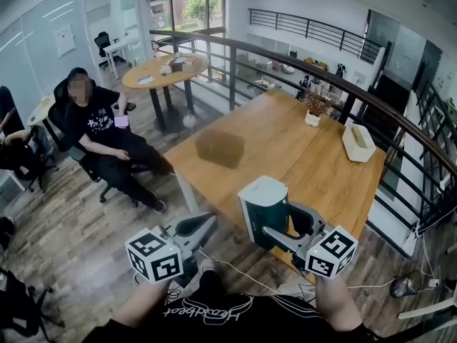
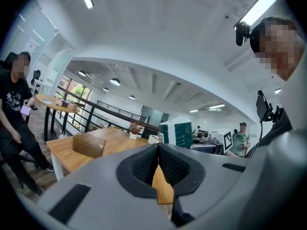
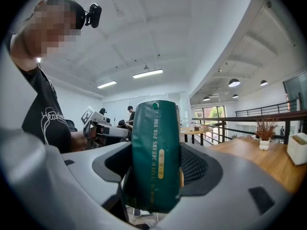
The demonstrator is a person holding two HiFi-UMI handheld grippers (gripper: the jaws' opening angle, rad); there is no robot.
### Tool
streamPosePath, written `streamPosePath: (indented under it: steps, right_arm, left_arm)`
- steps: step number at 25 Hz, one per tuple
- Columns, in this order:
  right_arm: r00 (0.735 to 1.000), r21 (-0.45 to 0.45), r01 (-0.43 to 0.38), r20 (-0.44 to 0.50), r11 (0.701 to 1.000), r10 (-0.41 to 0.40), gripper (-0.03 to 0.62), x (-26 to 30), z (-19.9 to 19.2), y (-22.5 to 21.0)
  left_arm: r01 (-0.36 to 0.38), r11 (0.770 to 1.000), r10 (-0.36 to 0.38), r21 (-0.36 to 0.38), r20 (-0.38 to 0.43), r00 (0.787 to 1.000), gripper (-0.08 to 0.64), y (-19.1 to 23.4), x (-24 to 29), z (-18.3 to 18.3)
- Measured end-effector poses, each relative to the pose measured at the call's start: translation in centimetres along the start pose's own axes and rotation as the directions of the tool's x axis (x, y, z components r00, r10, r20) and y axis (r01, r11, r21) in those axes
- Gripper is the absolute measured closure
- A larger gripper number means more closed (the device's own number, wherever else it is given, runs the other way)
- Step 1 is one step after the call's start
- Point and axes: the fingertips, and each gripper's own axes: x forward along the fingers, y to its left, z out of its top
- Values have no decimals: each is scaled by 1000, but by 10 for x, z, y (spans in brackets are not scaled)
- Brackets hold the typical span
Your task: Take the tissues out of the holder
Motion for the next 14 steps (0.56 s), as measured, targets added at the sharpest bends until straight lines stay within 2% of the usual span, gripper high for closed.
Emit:
streamPosePath:
  steps: [14]
  right_arm:
    - [999, 9, 40, -13, 999, -39, 278, -3, -3, -12]
  left_arm:
    - [31, 999, -31, 6, -17, 999, 548, 2, 14, 0]
